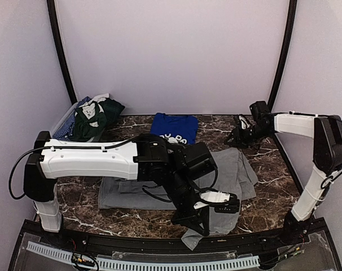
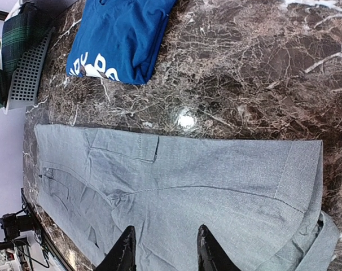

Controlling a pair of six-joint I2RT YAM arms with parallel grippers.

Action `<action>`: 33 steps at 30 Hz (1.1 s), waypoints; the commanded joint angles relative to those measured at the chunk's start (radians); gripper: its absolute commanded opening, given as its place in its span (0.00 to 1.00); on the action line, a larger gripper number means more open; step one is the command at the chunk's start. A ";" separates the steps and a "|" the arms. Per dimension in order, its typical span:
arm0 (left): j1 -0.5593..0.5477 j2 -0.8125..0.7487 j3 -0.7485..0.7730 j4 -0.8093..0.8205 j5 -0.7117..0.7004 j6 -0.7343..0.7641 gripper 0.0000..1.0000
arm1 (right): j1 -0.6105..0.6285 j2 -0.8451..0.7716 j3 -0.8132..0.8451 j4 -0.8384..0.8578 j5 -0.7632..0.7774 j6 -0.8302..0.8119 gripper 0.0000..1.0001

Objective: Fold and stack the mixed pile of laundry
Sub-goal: Adjust the rectangle-folded shirt at the center of the board.

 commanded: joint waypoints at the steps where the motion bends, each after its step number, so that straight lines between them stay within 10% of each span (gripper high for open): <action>1: -0.003 -0.061 -0.036 -0.061 0.004 0.030 0.00 | 0.010 0.050 0.012 0.032 0.019 -0.006 0.34; 12: 0.018 -0.087 -0.074 0.000 -0.108 -0.007 0.00 | 0.011 0.175 0.019 -0.014 0.105 -0.009 0.32; 33: 0.446 -0.363 -0.508 0.373 -0.411 -0.276 0.00 | 0.010 -0.032 0.057 -0.048 0.020 -0.039 0.36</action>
